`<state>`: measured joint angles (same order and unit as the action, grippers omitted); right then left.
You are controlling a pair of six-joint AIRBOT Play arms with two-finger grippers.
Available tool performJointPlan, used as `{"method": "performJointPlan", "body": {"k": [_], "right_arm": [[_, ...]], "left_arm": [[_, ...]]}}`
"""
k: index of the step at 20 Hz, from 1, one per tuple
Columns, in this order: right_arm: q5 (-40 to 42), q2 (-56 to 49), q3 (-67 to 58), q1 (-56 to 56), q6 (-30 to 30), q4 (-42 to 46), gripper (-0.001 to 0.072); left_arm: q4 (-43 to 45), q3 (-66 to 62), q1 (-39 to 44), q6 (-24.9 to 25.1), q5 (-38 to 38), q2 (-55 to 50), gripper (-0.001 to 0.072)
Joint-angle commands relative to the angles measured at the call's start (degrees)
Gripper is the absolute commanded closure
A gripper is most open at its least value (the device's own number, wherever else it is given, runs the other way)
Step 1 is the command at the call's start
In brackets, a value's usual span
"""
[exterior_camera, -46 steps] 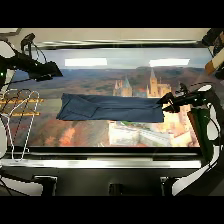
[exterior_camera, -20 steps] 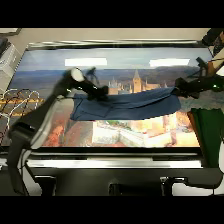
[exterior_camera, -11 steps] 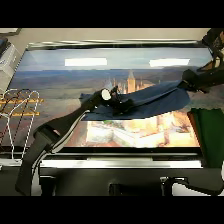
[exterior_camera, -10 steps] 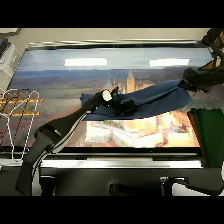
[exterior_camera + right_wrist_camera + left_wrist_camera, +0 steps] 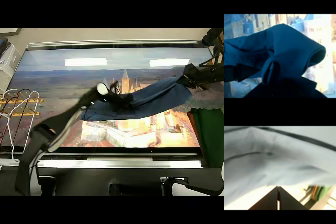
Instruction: Fold the clothes and pants, and hang the long-sleeved shirts on hangers.
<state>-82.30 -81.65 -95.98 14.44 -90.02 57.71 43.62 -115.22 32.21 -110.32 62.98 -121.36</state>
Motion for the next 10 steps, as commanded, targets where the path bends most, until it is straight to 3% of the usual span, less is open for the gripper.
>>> {"method": "performJointPlan", "body": {"k": [1, 5, 10], "right_arm": [[1.4, -0.3, -0.1, -3.6, -1.0, -4.3, 0.0675], [7.6, -2.3, -0.1, -15.5, -4.7, -4.6, 0.0675], [17.8, -7.4, -0.1, -29.9, -9.0, -4.5, 0.0675]], "left_arm": [[7.7, -0.6, -7.7, 6.5, 11.2, 8.9, 0.0693], [14.2, -0.6, -18.7, 7.9, 18.6, 22.1, 0.0692], [15.2, -0.6, -30.7, 8.6, 21.6, 33.8, 0.0692]]}}
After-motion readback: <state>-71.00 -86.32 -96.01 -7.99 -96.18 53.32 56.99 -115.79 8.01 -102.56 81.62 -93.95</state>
